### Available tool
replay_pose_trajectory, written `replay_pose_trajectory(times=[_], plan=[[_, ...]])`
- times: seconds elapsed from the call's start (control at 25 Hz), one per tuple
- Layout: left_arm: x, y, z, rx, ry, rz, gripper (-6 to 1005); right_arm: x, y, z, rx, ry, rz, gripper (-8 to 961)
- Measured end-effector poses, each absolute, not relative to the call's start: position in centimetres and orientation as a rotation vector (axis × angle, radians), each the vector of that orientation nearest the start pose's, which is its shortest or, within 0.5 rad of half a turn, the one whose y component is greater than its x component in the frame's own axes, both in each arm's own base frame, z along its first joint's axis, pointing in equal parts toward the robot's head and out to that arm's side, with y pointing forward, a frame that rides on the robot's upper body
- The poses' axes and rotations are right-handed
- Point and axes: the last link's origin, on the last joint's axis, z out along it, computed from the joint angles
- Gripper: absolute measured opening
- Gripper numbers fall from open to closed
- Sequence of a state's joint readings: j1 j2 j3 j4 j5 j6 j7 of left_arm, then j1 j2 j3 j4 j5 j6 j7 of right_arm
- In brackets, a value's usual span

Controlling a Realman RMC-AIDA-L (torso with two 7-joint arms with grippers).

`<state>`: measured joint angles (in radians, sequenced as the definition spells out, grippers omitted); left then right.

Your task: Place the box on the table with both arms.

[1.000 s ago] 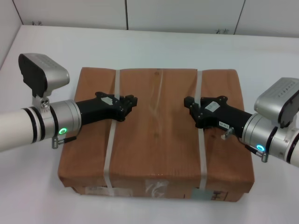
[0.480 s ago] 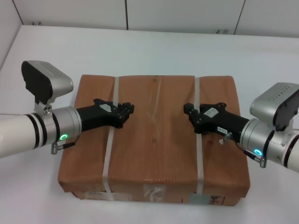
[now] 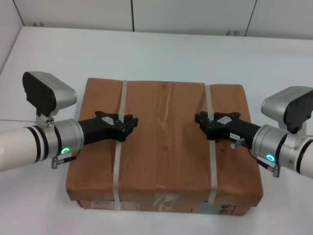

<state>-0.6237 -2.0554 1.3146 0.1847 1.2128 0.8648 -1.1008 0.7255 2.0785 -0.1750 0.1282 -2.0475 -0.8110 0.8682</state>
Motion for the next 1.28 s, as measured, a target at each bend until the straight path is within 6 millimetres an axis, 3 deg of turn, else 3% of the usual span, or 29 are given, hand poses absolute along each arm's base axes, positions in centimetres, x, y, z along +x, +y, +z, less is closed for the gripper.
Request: replay_pose_trajectory(times=[0.12, 0.4, 0.68, 0.84, 1.16, 1.28], plan=[[-29.7, 35.6, -8.2, -2.412, -0.843, -0.436, 132, 27.7, 34.7, -11.9, -2.333, 0.963, 0.521, 121], [-29.9, 35.5, -8.2, -2.417, -0.814, -0.423, 207, 27.8, 34.7, -11.7, -2.318, 0.971, 0.537, 379], [-30.2, 35.3, -8.2, -2.425, -0.759, -0.386, 441, 28.0, 34.7, -11.6, -2.297, 0.987, 0.547, 560], [-30.5, 35.4, -8.1, -2.419, -0.724, -0.365, 627, 28.4, 34.6, -11.5, -2.283, 0.998, 0.545, 611], [-30.5, 35.7, -7.5, -2.407, -0.688, -0.375, 771, 29.9, 34.2, -10.7, -2.225, 1.021, 0.534, 715], [-30.4, 35.7, -7.4, -2.415, -0.673, -0.380, 780, 30.3, 34.1, -10.3, -2.218, 1.014, 0.539, 773]])
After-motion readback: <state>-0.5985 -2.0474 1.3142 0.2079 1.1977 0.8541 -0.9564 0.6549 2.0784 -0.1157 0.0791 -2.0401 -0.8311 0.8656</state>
